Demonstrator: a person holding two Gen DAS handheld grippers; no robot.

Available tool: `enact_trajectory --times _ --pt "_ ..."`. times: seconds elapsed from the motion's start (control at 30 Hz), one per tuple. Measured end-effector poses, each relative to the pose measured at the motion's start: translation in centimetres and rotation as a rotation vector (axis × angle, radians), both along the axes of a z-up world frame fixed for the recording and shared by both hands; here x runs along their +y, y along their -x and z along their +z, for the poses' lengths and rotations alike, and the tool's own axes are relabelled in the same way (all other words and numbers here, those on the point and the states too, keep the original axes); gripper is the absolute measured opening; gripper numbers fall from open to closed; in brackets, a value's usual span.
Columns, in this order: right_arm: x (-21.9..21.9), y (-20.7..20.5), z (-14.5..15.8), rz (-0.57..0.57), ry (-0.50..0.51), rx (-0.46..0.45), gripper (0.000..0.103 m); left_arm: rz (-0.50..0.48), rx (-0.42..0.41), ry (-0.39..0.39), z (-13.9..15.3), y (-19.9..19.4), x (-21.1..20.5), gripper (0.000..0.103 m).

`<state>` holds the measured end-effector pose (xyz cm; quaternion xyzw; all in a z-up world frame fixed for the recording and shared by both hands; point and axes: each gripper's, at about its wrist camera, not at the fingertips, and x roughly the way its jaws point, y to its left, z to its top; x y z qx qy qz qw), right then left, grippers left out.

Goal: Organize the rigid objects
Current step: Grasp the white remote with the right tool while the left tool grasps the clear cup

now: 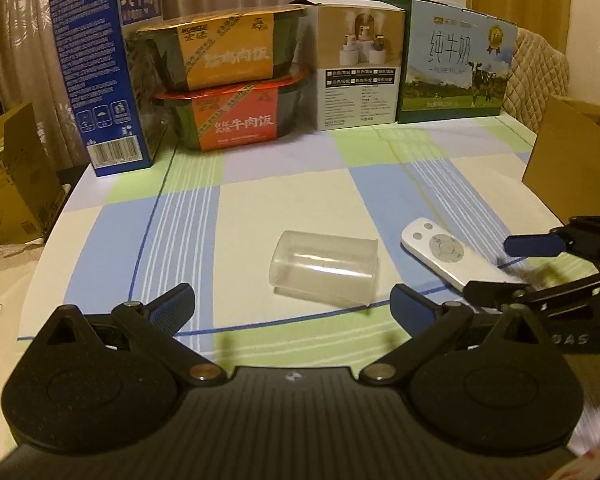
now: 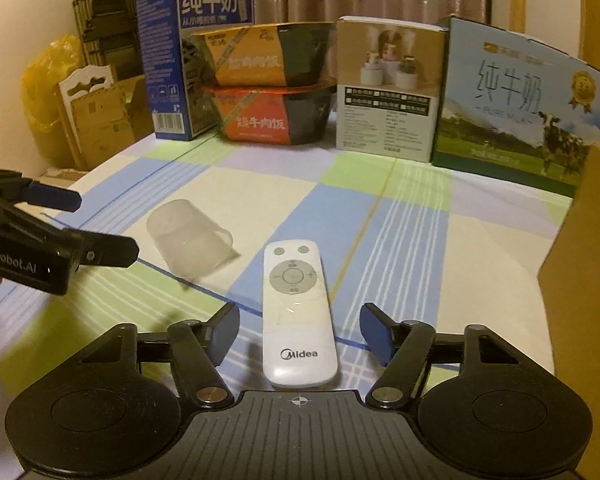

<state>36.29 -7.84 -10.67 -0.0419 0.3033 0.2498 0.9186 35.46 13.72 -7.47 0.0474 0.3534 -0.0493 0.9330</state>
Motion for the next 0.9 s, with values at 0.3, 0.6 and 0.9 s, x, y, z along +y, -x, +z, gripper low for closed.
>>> enact_trajectory --times 0.3,0.6,0.9 --pt "0.2 -1.4 -0.9 -0.004 -0.003 0.001 0.052 0.005 0.011 -0.021 -0.5 -0.9 -0.5 0.102" --pt "1.1 -1.8 -1.3 0.016 0.021 -0.006 0.043 0.012 0.014 -0.021 -0.7 -1.1 -0.6 0.102" --pt "1.0 -1.9 -1.1 -0.003 0.036 0.015 0.038 -0.003 -0.002 -0.006 -1.4 -2.1 -0.3 0.102"
